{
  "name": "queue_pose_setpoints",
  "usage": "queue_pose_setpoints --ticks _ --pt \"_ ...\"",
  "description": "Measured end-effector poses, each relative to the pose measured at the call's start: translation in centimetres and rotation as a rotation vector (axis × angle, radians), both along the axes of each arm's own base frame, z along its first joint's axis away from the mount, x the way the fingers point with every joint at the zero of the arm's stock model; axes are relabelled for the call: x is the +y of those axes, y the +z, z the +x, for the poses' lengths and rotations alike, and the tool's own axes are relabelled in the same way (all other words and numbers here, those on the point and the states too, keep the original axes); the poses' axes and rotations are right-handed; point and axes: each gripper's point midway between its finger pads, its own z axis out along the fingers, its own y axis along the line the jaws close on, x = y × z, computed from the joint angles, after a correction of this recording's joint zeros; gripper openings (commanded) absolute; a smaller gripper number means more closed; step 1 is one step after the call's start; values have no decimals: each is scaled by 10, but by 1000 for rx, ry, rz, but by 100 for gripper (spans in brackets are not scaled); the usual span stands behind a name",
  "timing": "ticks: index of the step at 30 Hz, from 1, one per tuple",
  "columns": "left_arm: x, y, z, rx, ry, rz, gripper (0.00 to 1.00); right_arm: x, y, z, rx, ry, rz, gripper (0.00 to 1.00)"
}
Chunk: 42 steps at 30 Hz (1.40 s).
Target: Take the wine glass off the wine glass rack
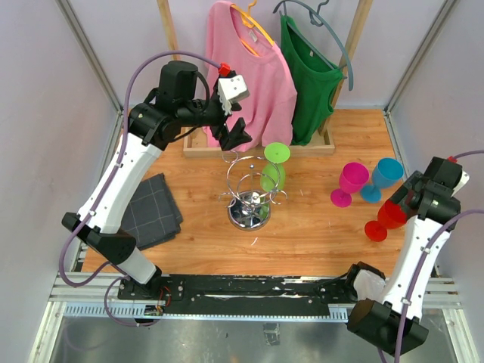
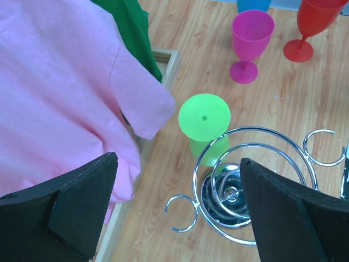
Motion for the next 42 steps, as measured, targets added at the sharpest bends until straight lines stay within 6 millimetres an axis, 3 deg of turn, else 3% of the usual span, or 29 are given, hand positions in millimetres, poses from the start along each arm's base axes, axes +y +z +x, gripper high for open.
queue_pose_setpoints --ticks 6,11,15,18,22,29,38,42 --pt "0 -1 0 3 0 1 99 0 57 1 -110 1 -63 71" --pt "0 -2 1 17 13 -2 99 11 126 4 -279 50 -107 61" --pt "-1 -7 10 53 57 -5 99 32 179 23 -437 152 -67 60" --pt "-1 -13 19 83 104 -5 99 51 194 44 -481 242 -15 62" --pt "4 -18 32 110 185 -9 99 106 187 80 -458 451 95 65" --pt "23 -19 51 143 318 -30 99 209 153 134 -386 698 271 65" --pt "47 -26 63 179 417 -52 99 263 133 167 -400 762 519 62" --pt "47 -24 62 178 418 -58 99 280 105 169 -364 754 637 61"
